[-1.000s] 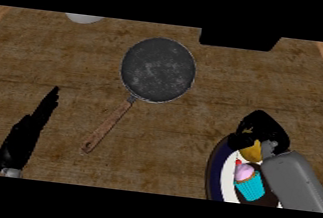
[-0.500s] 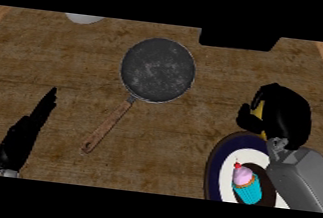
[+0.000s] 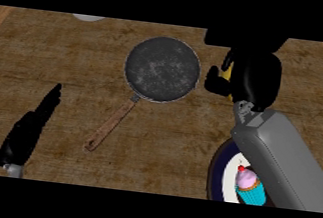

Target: Pick the lemon from the plate and place it in the pan

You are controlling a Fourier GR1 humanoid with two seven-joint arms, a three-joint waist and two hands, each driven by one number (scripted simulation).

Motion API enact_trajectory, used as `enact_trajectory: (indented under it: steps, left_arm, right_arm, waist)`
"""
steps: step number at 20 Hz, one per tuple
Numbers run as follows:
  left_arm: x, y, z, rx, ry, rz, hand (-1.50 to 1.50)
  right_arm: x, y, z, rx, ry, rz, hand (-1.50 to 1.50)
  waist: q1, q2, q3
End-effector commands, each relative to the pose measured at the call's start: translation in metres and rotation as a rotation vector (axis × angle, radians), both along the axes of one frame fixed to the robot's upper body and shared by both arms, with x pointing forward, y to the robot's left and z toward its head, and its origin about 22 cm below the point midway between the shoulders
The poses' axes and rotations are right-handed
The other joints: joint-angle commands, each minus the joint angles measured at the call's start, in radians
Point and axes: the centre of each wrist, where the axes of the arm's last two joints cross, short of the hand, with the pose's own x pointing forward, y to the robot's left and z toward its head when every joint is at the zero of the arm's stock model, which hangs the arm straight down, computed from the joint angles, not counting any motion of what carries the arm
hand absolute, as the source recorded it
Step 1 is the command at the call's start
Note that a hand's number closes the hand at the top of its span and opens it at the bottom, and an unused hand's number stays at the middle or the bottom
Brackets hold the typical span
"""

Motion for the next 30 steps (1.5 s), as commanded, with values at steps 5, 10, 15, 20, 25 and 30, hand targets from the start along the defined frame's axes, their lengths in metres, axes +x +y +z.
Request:
enact_trajectory:
  steps: [5,10,15,20,25,30]
  left_arm:
    - [0.0,0.005,-0.004,-0.005,-0.005,-0.017,0.0]
    - [0.005,-0.007,-0.004,-0.002,-0.014,-0.038,0.0]
    - [0.009,-0.02,0.007,-0.008,-0.022,-0.064,0.0]
    - [0.017,-0.03,0.005,-0.004,-0.042,-0.089,0.0]
    - [0.023,-0.027,0.015,-0.001,-0.05,-0.115,0.0]
    - [0.022,-0.028,0.005,0.0,-0.025,-0.129,0.0]
  right_arm:
    - [0.058,0.041,-0.015,0.192,0.015,0.029,1.5]
    - [0.086,0.056,-0.023,0.259,0.051,0.049,1.5]
    - [0.099,0.048,-0.053,0.239,0.168,0.044,1.5]
    - [0.106,0.052,-0.053,0.138,0.303,0.096,1.5]
    - [0.104,0.021,-0.084,0.586,0.379,-0.049,-1.5]
    - [0.105,0.015,-0.084,0.752,0.193,-0.027,-1.5]
  waist:
    - [0.023,0.011,0.0]
    - [0.049,0.022,0.0]
    - [0.066,0.024,0.001]
    - [0.096,0.041,0.0]
    - [0.118,0.048,0.004]
    - [0.132,0.048,0.003]
